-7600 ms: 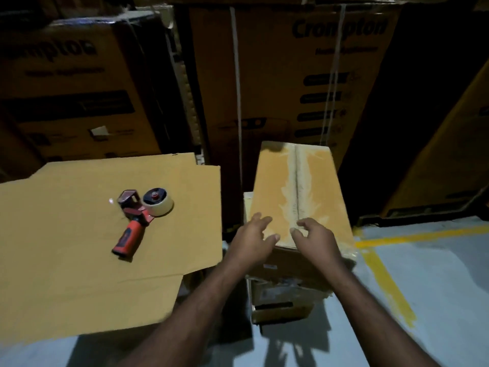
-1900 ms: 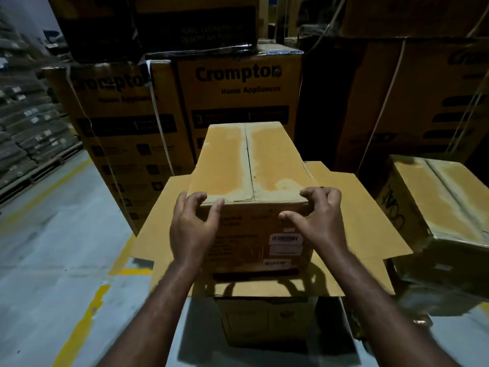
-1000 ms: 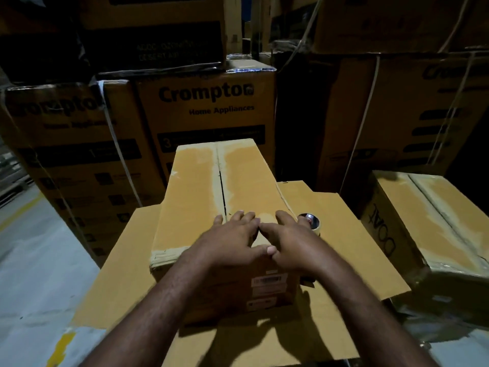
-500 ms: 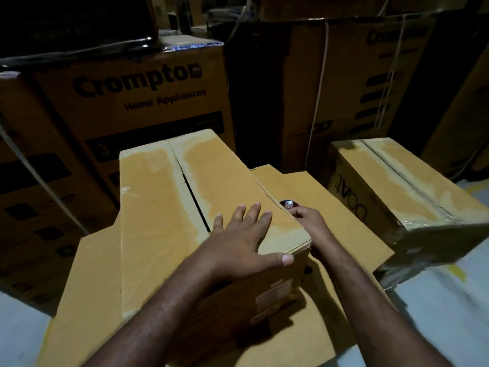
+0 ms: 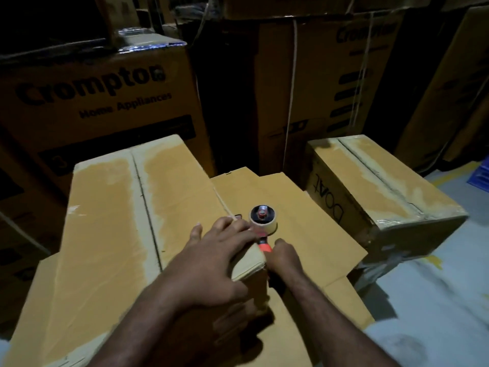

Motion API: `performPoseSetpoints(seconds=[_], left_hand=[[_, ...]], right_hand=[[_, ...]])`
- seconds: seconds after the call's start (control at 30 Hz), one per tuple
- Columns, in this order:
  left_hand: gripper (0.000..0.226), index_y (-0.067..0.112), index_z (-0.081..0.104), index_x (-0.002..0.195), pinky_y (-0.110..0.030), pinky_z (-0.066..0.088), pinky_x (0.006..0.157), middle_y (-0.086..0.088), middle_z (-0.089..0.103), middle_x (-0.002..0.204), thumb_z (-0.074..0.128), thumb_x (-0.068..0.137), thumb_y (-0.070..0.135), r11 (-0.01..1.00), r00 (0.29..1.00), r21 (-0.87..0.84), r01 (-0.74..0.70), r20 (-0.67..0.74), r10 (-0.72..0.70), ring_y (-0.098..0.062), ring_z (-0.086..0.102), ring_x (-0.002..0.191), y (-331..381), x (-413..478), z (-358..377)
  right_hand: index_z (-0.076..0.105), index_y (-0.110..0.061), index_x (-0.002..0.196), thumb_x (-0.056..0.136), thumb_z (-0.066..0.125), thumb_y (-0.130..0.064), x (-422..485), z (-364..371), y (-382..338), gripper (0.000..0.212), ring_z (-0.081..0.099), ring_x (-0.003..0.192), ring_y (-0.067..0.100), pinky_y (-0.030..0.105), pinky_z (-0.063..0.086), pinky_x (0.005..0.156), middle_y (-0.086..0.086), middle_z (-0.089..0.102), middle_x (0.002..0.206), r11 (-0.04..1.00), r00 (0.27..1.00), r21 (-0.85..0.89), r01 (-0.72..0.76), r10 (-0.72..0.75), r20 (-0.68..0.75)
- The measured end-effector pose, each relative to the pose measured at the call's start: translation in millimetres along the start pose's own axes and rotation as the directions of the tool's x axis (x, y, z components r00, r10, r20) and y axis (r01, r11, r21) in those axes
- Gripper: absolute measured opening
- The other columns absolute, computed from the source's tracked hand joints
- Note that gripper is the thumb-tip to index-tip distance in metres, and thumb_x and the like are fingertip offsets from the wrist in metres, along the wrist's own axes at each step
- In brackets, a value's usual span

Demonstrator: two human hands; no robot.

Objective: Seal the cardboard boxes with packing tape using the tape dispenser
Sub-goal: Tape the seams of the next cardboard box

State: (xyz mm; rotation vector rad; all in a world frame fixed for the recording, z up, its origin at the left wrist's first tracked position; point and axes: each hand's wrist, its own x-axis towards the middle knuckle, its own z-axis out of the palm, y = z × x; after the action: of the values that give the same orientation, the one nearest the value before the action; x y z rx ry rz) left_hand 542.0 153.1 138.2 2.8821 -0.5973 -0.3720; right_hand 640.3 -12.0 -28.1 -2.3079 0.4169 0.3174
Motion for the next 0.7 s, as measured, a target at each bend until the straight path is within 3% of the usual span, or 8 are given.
performPoseSetpoints(seconds=[0.07, 0.13, 0.27, 0.33, 0.43, 0.5, 0.57, 0.7], left_hand=[[0.096, 0.057, 0.004, 0.151, -0.051, -0.018, 0.120, 0.029, -0.010, 0.162, 0.058, 0.072, 0.053, 1.000, 1.000, -0.017, 0.006, 0.020, -0.006, 0.007, -0.023, 0.143, -1, 1, 1], [0.096, 0.057, 0.007, 0.150, -0.050, -0.020, 0.120, 0.031, -0.011, 0.161, 0.055, 0.068, 0.054, 0.999, 1.000, -0.036, 0.015, 0.028, -0.014, 0.005, -0.024, 0.145, 2, 5, 2], [0.089, 0.061, 0.014, 0.147, -0.049, -0.020, 0.120, 0.042, -0.010, 0.154, 0.052, 0.067, 0.062, 0.994, 1.000, -0.106, -0.017, 0.000, 0.017, 0.010, -0.024, 0.143, 0, 10, 4], [0.075, 0.069, 0.019, 0.140, -0.046, -0.018, 0.121, 0.051, -0.009, 0.149, 0.044, 0.070, 0.081, 0.984, 0.999, -0.177, -0.035, -0.037, 0.029, 0.012, -0.020, 0.145, -3, 10, 7], [0.068, 0.066, 0.042, 0.135, -0.043, -0.004, 0.124, 0.051, 0.021, 0.147, 0.038, 0.072, 0.092, 0.907, 0.988, -0.421, 0.001, -0.140, -0.066, 0.014, 0.005, 0.146, -6, 10, 13], [0.063, 0.056, 0.055, 0.132, -0.046, 0.024, 0.122, 0.039, 0.048, 0.139, 0.051, 0.077, 0.086, 0.742, 0.944, -0.670, 0.026, -0.228, -0.239, 0.001, 0.038, 0.140, 0, 11, 9], [0.063, 0.043, 0.058, 0.135, -0.045, 0.043, 0.110, 0.017, 0.062, 0.134, 0.065, 0.077, 0.067, 0.462, 0.869, -0.886, -0.030, -0.252, -0.426, -0.010, 0.058, 0.125, 5, 14, 0], [0.072, 0.029, 0.048, 0.141, -0.054, 0.051, 0.098, -0.007, 0.062, 0.134, 0.063, 0.079, 0.062, -0.048, 0.788, -0.967, -0.249, -0.174, -0.591, -0.032, 0.067, 0.114, -10, 23, -38]], right_hand=[[0.057, -0.019, 0.105, 0.084, 0.063, -0.041, 5, 0, -1, 0.032, 0.062, 0.069, 0.018, 0.030, 0.050, 0.049, 0.002, 0.062, 0.090, 0.999, 0.996, 0.031, 0.024, -0.026, 0.085], [0.061, -0.023, 0.101, 0.084, 0.060, -0.035, 10, -3, -1, 0.021, 0.062, 0.069, 0.015, 0.028, 0.048, 0.055, -0.001, 0.066, 0.087, 0.988, 0.979, 0.141, 0.061, -0.087, 0.185], [0.062, -0.016, 0.085, 0.081, 0.055, -0.017, 4, -28, -4, 0.009, 0.059, 0.060, 0.023, 0.042, 0.053, 0.059, 0.006, 0.063, 0.070, 0.904, 0.963, 0.425, 0.035, -0.144, 0.227], [0.064, -0.018, 0.089, 0.082, 0.059, -0.014, -5, -48, -11, 0.010, 0.068, 0.070, 0.029, 0.050, 0.061, 0.065, 0.008, 0.068, 0.080, 0.870, 0.964, 0.489, 0.062, -0.179, 0.197], [0.058, -0.020, 0.109, 0.087, 0.065, -0.015, -27, -87, -33, 0.024, 0.071, 0.079, 0.027, 0.043, 0.062, 0.067, 0.006, 0.065, 0.096, 0.824, 0.953, 0.536, 0.184, -0.284, 0.109], [0.050, -0.031, 0.117, 0.087, 0.066, -0.017, -46, -113, -50, 0.036, 0.068, 0.085, 0.024, 0.041, 0.062, 0.070, 0.002, 0.059, 0.102, 0.792, 0.923, 0.524, 0.313, -0.383, 0.028], [0.043, -0.036, 0.134, 0.086, 0.066, -0.023, -65, -131, -64, 0.054, 0.060, 0.094, 0.018, 0.037, 0.060, 0.077, -0.002, 0.050, 0.114, 0.769, 0.847, 0.375, 0.517, -0.522, -0.099], [0.022, -0.032, 0.155, 0.092, 0.064, -0.036, -96, -137, -72, 0.075, 0.045, 0.100, 0.007, 0.026, 0.048, 0.078, -0.009, 0.037, 0.118, 0.612, 0.609, 0.068, 0.788, -0.759, -0.229]])
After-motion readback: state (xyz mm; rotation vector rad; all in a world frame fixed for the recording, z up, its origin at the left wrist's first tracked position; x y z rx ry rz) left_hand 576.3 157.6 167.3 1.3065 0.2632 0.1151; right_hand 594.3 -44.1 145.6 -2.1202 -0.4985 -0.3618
